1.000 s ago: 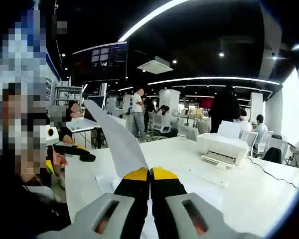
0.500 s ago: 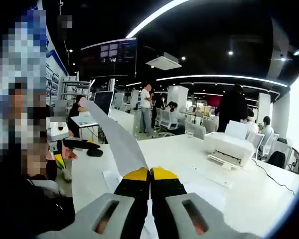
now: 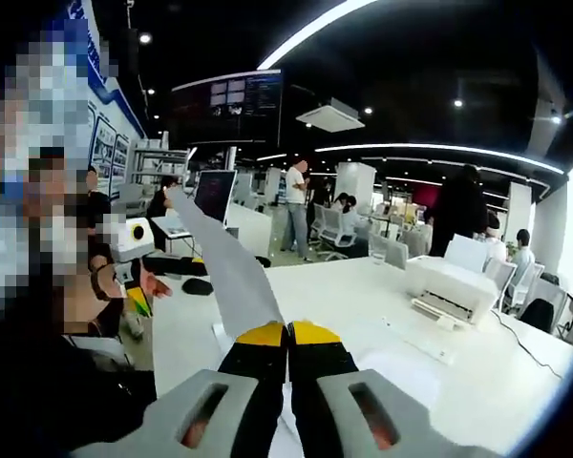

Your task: Organize the stack of printing papers by aligning and flattening the scattered papers on the table

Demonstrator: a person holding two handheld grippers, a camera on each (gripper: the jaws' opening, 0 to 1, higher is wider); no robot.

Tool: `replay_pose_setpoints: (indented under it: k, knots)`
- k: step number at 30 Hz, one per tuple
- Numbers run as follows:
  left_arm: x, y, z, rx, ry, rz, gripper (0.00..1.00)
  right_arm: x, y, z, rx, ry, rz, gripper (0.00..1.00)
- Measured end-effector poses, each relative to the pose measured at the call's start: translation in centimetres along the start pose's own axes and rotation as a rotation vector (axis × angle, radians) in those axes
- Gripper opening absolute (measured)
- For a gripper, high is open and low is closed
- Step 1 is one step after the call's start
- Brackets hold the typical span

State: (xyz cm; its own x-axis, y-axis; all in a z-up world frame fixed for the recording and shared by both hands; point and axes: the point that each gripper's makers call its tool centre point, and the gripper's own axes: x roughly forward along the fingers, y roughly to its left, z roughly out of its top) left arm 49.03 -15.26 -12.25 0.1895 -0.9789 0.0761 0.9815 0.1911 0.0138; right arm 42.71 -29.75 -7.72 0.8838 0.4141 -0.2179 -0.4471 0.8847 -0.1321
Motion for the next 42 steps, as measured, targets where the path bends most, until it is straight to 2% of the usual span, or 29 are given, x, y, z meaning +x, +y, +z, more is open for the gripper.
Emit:
replay_pose_setpoints:
  k: [6,14,24,34,39,42]
  knots:
    - [0.2,-0.2,0.3,0.038,0.002,-0.003,0.92,0.1,0.6,-0.4,-0.017,0.016,0.021,0.00]
    - [0.4,-0.3,0.7,0.045,-0.010,-0.006,0.89,0.9,2.1,-0.9,-0.041,0.052,0.051,0.00]
    - [0.6,-0.6,0.8,0.051,-0.021,-0.020,0.85,1.8,3.3,-1.1,-0.045,0.064,0.087,0.00]
    - [0.5,-1.5,0.9,0.068,-0.029,-0.070,0.66,2.6,4.2,-0.9,-0.043,0.063,0.118,0.00]
    - [0.2,-1.3,1.4,0.055,-0.053,-0.071,0.62,2.6,4.3,-1.1,-0.043,0.070,0.125,0.00]
    - [0.1,-1.3,1.6,0.054,-0.058,-0.075,0.55,2.7,4.4,-0.9,-0.044,0.067,0.125,0.00]
